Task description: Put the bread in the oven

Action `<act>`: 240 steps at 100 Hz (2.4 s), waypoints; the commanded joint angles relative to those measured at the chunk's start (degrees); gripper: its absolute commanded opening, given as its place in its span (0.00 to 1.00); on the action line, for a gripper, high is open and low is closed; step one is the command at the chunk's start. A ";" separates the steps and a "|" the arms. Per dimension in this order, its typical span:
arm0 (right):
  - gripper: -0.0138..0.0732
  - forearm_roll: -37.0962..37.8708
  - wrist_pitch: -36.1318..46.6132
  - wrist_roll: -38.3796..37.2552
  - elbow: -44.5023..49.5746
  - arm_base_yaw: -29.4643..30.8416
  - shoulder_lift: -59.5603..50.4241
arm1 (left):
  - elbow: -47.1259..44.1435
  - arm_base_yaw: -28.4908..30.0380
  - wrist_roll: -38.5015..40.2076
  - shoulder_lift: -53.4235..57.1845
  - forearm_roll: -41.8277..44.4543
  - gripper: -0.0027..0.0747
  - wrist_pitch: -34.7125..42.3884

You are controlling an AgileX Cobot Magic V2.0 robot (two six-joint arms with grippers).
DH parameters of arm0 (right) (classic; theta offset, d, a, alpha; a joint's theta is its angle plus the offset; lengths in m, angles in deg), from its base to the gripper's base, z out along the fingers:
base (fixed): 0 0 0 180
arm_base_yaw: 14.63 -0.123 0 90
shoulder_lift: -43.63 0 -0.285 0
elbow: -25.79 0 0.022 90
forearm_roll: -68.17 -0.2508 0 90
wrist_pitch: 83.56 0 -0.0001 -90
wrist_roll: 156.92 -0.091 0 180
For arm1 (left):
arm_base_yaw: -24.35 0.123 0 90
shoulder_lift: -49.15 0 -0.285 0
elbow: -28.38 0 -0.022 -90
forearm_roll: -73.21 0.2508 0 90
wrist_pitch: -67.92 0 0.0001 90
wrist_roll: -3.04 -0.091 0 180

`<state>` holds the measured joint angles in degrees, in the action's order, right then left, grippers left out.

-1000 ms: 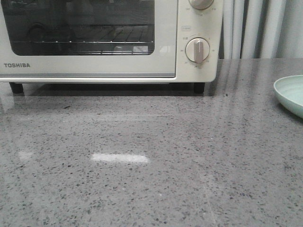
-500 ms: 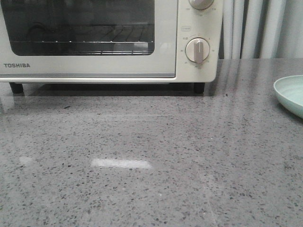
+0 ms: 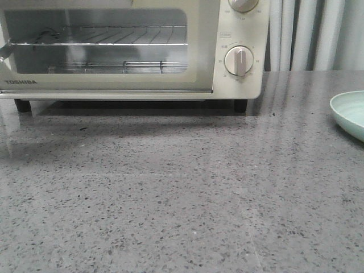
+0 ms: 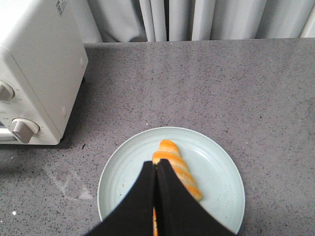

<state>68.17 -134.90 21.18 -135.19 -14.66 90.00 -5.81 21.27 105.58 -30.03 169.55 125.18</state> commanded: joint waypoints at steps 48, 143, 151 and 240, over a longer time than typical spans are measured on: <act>0.07 0.49 -0.84 0.63 -1.76 -0.17 0.56 | -2.62 -0.13 5.66 36.22 1.30 0.01 10.77; 0.63 2.67 -5.42 0.63 -1.76 -0.17 29.00 | 0.23 -0.13 4.78 50.00 1.30 0.01 -24.87; 0.63 3.14 -5.16 0.63 -1.76 -0.17 31.31 | 0.23 -0.13 4.78 50.00 1.30 0.01 -25.29; 0.08 2.53 -12.85 2.43 -1.88 -9.82 26.04 | 0.23 -0.13 4.78 50.21 1.30 0.01 -39.74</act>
<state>70.56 -146.16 23.08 -135.51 -22.53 120.75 -7.25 21.27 110.14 20.49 173.54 91.10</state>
